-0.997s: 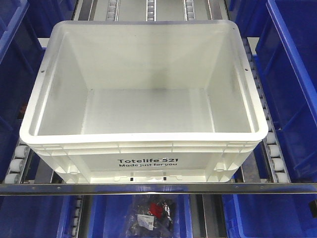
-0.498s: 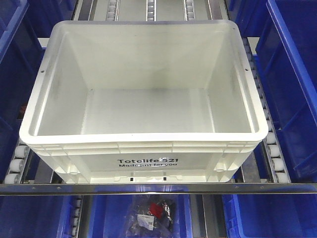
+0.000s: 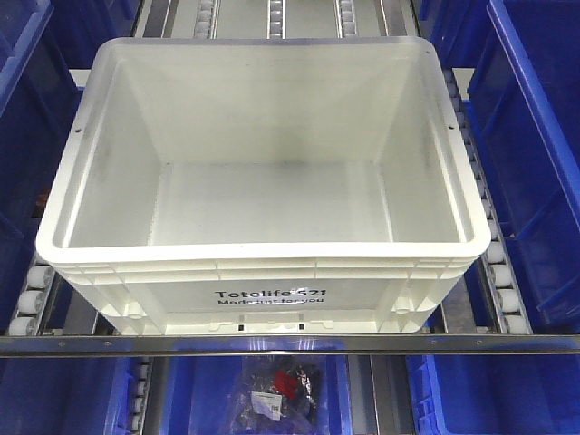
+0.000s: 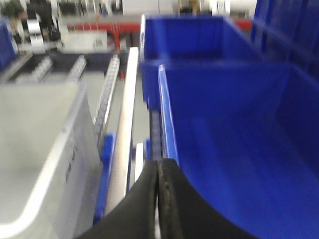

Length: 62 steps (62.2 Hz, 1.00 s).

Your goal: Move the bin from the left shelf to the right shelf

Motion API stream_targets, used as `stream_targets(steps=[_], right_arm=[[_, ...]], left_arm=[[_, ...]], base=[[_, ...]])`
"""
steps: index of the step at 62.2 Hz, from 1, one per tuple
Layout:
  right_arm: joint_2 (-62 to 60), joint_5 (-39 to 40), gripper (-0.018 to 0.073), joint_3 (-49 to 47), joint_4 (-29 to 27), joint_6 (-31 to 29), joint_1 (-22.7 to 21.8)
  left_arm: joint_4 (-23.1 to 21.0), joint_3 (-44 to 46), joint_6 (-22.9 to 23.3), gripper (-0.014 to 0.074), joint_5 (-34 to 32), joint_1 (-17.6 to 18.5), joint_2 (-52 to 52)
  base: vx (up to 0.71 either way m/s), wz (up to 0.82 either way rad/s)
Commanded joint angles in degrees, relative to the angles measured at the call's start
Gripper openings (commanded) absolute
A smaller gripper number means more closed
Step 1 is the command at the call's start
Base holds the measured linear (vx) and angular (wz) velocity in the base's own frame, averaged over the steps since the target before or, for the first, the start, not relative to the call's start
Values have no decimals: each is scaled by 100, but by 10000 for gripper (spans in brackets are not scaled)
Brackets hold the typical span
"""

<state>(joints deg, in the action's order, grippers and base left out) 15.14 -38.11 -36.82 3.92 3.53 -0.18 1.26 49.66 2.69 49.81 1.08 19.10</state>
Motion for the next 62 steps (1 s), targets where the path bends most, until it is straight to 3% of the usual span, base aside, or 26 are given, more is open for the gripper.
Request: stream_targets(steps=[1,8,39,49,57,62], right_arm=[[487,-117,-8,-242,43,-50,-6],[897,-449,-8,-247,43,-50,-6],[1200,-619,32,-247,116,-158,-6],[1200,-637,179,-247,116,-162,0],[1200,-619,381,-247,111,-175,0],[1200,-594,515,-247,111,-175,0]], left_arm=[[-32,172,-12,1,143,43,405],[-32,172,-12,1,425,43,699],[-32,172,-2,2,456,43,755],[-32,172,-8,8,440,43,755],[-26,172,-13,58,516,43,760],[-20,172,-13,136,543,43,760]], base=[[0,0],[0,0],[0,0],[0,0],[0,0],[0,0]])
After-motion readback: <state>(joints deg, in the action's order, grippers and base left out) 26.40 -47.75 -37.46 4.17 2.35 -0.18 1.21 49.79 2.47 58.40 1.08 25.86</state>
